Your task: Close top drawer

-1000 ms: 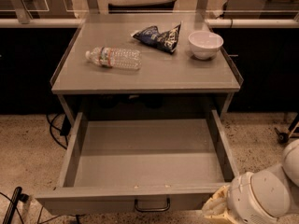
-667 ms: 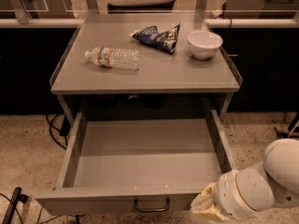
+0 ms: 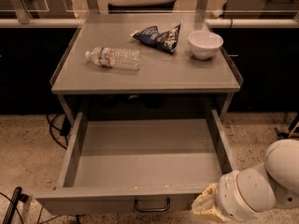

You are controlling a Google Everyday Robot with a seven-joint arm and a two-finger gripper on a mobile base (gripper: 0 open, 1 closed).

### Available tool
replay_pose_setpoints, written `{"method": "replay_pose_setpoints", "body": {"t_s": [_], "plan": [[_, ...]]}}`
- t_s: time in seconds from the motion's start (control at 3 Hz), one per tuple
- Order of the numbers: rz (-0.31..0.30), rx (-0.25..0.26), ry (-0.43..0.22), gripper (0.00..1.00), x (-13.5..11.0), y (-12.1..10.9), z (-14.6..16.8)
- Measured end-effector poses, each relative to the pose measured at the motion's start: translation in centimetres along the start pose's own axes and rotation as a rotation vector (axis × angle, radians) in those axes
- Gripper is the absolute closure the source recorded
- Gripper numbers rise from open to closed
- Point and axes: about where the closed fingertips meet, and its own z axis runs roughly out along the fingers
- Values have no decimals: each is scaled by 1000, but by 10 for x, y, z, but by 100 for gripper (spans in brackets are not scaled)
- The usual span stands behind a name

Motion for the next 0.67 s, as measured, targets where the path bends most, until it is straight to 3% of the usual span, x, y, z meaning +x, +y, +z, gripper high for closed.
{"method": "replay_pose_setpoints", "body": {"t_s": [0.67], "plan": [[-6,15,25,0,-3,-11,1]]}}
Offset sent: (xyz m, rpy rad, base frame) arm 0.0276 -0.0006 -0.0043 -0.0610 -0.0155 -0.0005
